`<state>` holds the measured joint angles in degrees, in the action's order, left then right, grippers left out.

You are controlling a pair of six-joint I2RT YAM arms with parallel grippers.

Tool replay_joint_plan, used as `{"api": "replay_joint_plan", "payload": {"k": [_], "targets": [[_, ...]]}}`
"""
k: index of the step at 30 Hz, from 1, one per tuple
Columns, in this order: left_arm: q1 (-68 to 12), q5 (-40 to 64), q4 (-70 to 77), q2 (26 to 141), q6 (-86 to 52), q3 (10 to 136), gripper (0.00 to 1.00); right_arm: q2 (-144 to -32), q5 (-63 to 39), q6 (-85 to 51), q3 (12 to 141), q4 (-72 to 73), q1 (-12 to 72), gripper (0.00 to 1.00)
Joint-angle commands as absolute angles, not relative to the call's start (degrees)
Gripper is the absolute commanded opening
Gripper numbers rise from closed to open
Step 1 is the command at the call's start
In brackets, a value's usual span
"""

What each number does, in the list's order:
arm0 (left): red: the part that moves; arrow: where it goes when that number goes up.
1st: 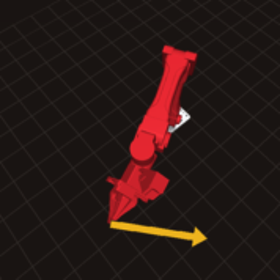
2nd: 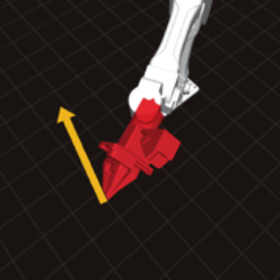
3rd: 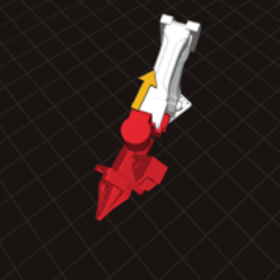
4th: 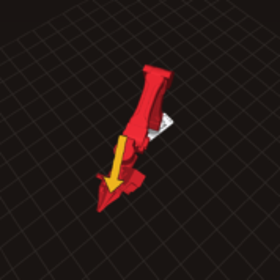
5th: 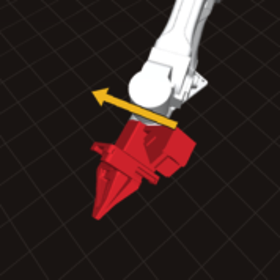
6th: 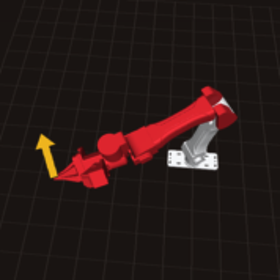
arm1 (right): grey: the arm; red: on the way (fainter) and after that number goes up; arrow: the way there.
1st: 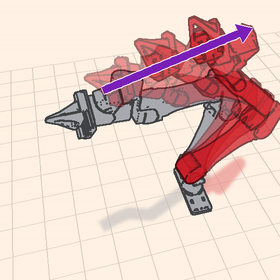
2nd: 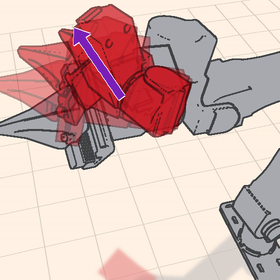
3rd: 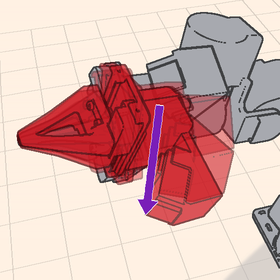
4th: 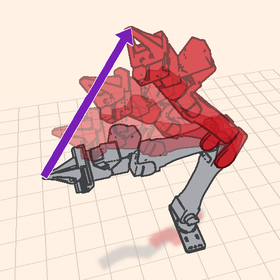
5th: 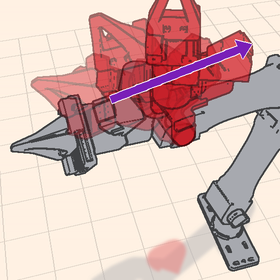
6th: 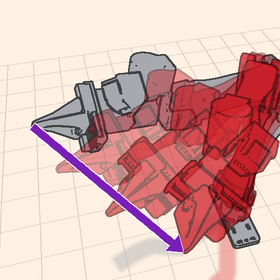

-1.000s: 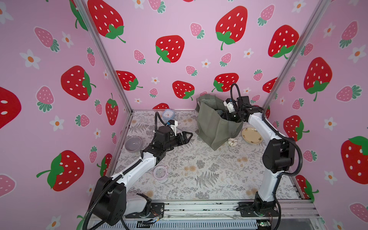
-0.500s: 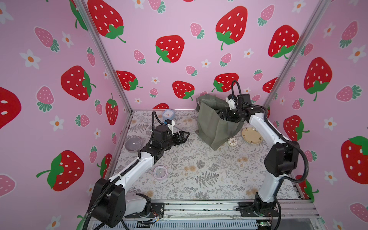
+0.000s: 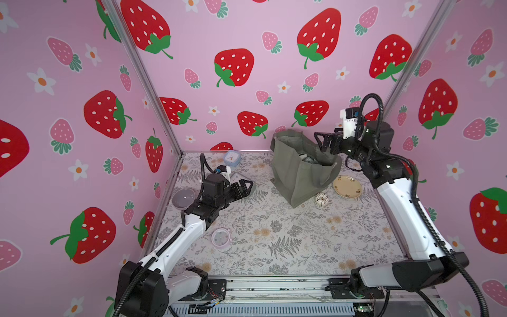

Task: Put the alarm clock into the canvas bag
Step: Place the alarm at the canvas bag, then pick up the alarm from the center of the board.

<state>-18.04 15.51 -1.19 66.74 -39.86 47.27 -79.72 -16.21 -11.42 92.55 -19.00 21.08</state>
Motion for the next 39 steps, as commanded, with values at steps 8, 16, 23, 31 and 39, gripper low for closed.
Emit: {"api": "replay_joint_plan", "payload": {"k": [8, 16, 23, 31, 39], "targets": [[-6.18, 21.29, 11.63, 70.73, -54.39, 37.79, 0.87, -92.49, -20.76, -4.84, 88.63, -18.49, 39.06, 1.0], [-1.83, 26.35, 21.15, 79.87, -58.11, 36.5, 0.86, -112.59, -17.27, -6.44, 101.07, -18.61, 43.44, 0.99], [-0.24, 26.84, 25.06, 88.91, -58.71, 39.57, 0.8, -130.66, -18.99, -6.88, 117.6, -22.49, 43.99, 0.73], [0.13, 28.75, 31.43, 96.41, -58.85, 42.11, 0.74, -142.56, -20.21, -8.54, 129.21, -23.36, 44.46, 0.64], [0.16, 29.18, 31.0, 101.56, -59.14, 46.22, 0.72, -147.87, -19.83, -8.55, 133.46, -22.89, 44.57, 0.71]]}}
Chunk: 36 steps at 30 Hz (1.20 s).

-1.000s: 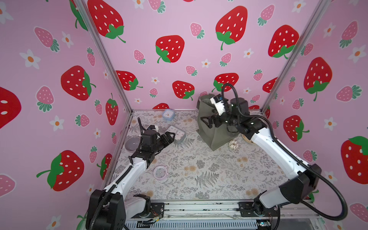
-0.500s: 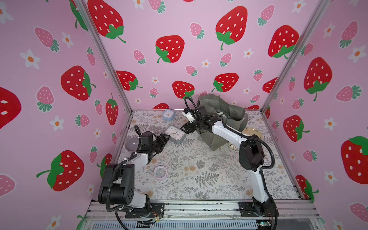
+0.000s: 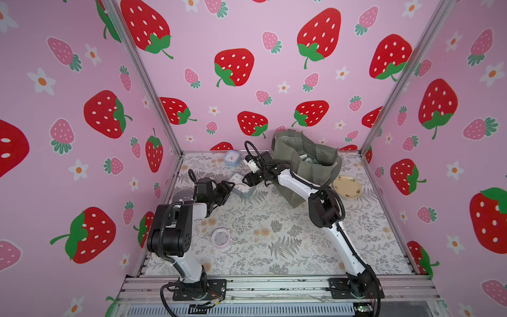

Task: Put the alarm clock into the canvas bag
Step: Pick up the alarm from the center of the board.

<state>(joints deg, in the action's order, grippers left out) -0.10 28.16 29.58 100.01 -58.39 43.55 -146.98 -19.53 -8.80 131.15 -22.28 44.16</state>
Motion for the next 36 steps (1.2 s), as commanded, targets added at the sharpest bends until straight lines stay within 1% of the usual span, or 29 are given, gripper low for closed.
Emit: {"api": "replay_joint_plan", "payload": {"k": [1, 9, 14, 17, 21, 25, 28, 32, 36], "targets": [[0.17, 29.26, 30.82, 102.21, -59.11, 46.64, 0.72, -148.07, -19.9, -8.38, 133.29, -22.75, 44.57, 0.71], [0.09, 29.19, 30.18, 104.11, -57.42, 48.21, 0.74, -150.46, -22.84, -8.45, 133.24, -23.07, 44.64, 0.71], [0.17, 28.87, 28.12, 104.65, -55.47, 49.27, 0.77, -150.41, -25.46, -7.85, 132.29, -25.02, 44.83, 0.67], [0.22, 29.1, 27.97, 104.88, -55.33, 49.0, 0.78, -148.31, -25.47, -7.13, 128.55, -25.11, 45.17, 0.67], [0.94, 27.67, 26.48, 102.62, -54.26, 47.32, 0.8, -143.86, -26.27, -7.74, 121.04, -21.03, 45.24, 0.66], [2.26, 26.06, 23.44, 99.74, -52.41, 45.4, 0.81, -141.77, -28.17, -7.99, 117.74, -19.66, 45.28, 0.65], [3.2, 26.11, 23.55, 99.7, -52.47, 44.61, 0.82, -140.69, -30.47, -8.69, 116.24, -19.2, 45.36, 0.63], [3.56, 27.91, 24.08, 101.85, -52.39, 45.99, 0.8, -139.6, -31.32, -10.72, 114.83, -16.55, 45.42, 0.62], [3.58, 30.06, 25.02, 104.24, -52.74, 47.26, 0.76, -139.13, -30.67, -14.58, 115.22, -15.12, 45.32, 0.67]]}}
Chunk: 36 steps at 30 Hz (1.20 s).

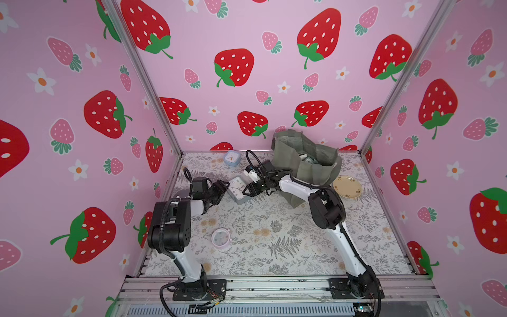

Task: Put the alarm clock into the canvas bag
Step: Pick up the alarm from the center of the board.

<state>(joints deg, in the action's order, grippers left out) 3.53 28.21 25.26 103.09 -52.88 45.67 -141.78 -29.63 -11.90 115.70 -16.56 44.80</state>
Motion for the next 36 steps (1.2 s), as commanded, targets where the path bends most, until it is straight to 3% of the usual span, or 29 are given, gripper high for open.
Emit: {"api": "replay_joint_plan", "payload": {"k": [1, 7, 13, 16, 36], "targets": [[3.54, 29.91, 25.37, 104.15, -52.79, 47.01, 0.75, -139.07, -30.66, -15.67, 115.32, -14.37, 45.21, 0.69], [3.91, 30.63, 25.29, 104.43, -52.06, 47.13, 0.68, -141.55, -30.95, -18.97, 118.92, -14.46, 45.18, 0.68], [3.95, 32.46, 27.95, 103.94, -53.25, 45.68, 0.5, -142.31, -30.62, -20.28, 118.65, -13.69, 44.83, 0.58], [3.93, 32.68, 28.34, 103.41, -53.34, 45.39, 0.46, -142.12, -30.66, -20.82, 117.76, -12.54, 44.74, 0.52], [3.77, 35.02, 32.22, 105.29, -55.68, 45.09, 0.14, -143.0, -32.78, -22.06, 117.77, -11.64, 44.59, 0.48]]}}
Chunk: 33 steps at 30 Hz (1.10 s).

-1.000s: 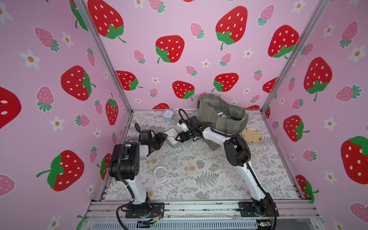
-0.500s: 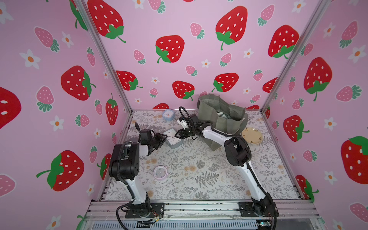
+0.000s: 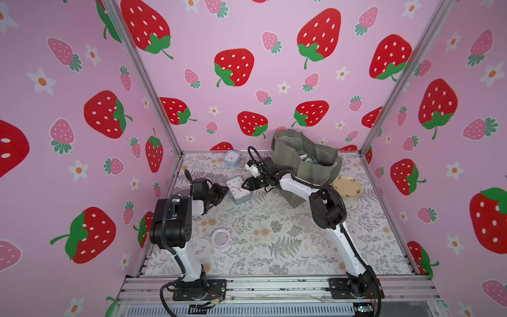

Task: Put the alarm clock into the canvas bag
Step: Pick up the alarm from the center of the board.

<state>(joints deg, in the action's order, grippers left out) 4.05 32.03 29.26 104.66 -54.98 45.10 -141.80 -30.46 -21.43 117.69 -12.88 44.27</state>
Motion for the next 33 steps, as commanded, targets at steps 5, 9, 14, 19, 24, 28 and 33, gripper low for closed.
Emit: {"api": "replay_joint_plan", "payload": {"k": [5, 9, 14, 19, 24, 28, 33], "targets": [[3.59, 35.33, 32.24, 104.99, -55.7, 45.05, 0.0, -143.0, -33.24, -22.49, 117.75, -11.49, 44.52, 0.48], [3.59, 35.75, 31.86, 103.92, -55.55, 45.03, 0.0, -142.57, -33.35, -22.68, 117.34, -11.29, 44.47, 0.48], [3.47, 35.95, 31.04, 100.27, -55.37, 44.05, 0.0, -139.37, -32.85, -23.96, 113.91, -9.49, 44.12, 0.51], [3.0, 34.98, 28.74, 94.66, -54.8, 42.48, 0.0, -135.06, -31.67, -24.2, 109.42, -7.11, 43.98, 0.51], [1.6, 33.45, 24.04, 89.47, -53.09, 41.81, 0.0, -129.62, -30.52, -24.0, 103.47, -4.99, 44.01, 0.6], [0.44, 31.98, 20.78, 86.74, -51.73, 42.01, 0.0, -123.56, -28.61, -23.0, 96.71, -2.73, 44.02, 0.72], [-0.56, 31.71, 18.24, 85.92, -50.85, 42.78, 0.0, -117.5, -27.75, -21.91, 89.01, -0.56, 43.96, 0.76]]}}
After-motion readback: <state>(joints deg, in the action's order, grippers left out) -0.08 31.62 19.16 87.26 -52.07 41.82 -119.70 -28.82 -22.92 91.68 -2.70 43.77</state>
